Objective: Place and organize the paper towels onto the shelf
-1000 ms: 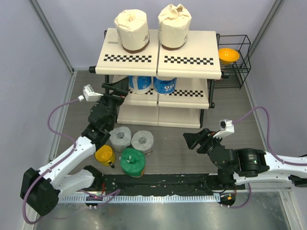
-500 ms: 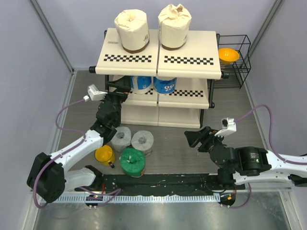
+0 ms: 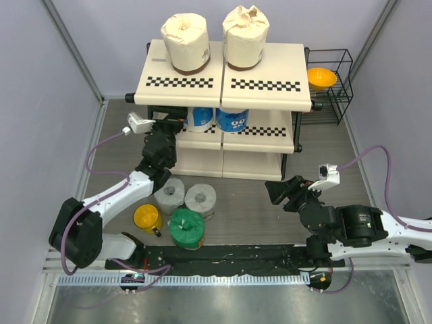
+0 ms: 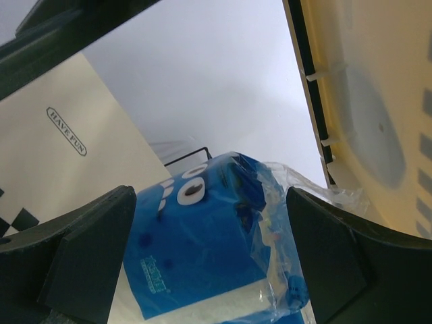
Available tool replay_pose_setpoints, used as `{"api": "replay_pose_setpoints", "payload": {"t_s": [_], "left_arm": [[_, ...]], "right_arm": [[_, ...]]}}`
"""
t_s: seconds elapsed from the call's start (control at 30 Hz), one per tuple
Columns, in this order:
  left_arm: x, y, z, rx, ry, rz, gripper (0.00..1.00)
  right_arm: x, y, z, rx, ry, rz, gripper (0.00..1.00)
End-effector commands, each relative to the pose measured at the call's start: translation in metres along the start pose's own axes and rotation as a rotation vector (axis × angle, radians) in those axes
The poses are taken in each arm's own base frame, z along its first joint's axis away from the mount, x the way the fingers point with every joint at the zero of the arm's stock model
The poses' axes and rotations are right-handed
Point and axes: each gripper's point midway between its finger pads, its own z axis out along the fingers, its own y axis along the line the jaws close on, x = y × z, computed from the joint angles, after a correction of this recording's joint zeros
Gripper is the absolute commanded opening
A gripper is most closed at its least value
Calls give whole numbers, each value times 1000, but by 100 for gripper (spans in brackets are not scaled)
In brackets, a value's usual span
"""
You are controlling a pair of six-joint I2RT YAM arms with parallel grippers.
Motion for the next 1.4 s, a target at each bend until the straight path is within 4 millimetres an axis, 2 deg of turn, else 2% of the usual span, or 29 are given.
{"api": "replay_pose_setpoints", "payload": {"t_s": [0.0, 0.2, 0.5, 1.0, 1.37], "left_arm": [[-22, -23, 15, 47, -80, -46, 100], [-25, -23, 29, 64, -78, -27, 100], [-5, -27, 37, 102, -2, -47, 100], [29, -47, 24, 142, 78, -73, 100], [32, -47, 19, 140, 81, -69, 100]], "right_arm": [[-22, -1, -4, 13, -59, 58, 69], [-25, -4, -4, 20, -71, 54, 70], [-21, -11, -4, 30, -67, 53, 70], [-18, -17, -6, 28, -48, 70, 70], [-17, -21, -7, 26, -44, 79, 70]]}}
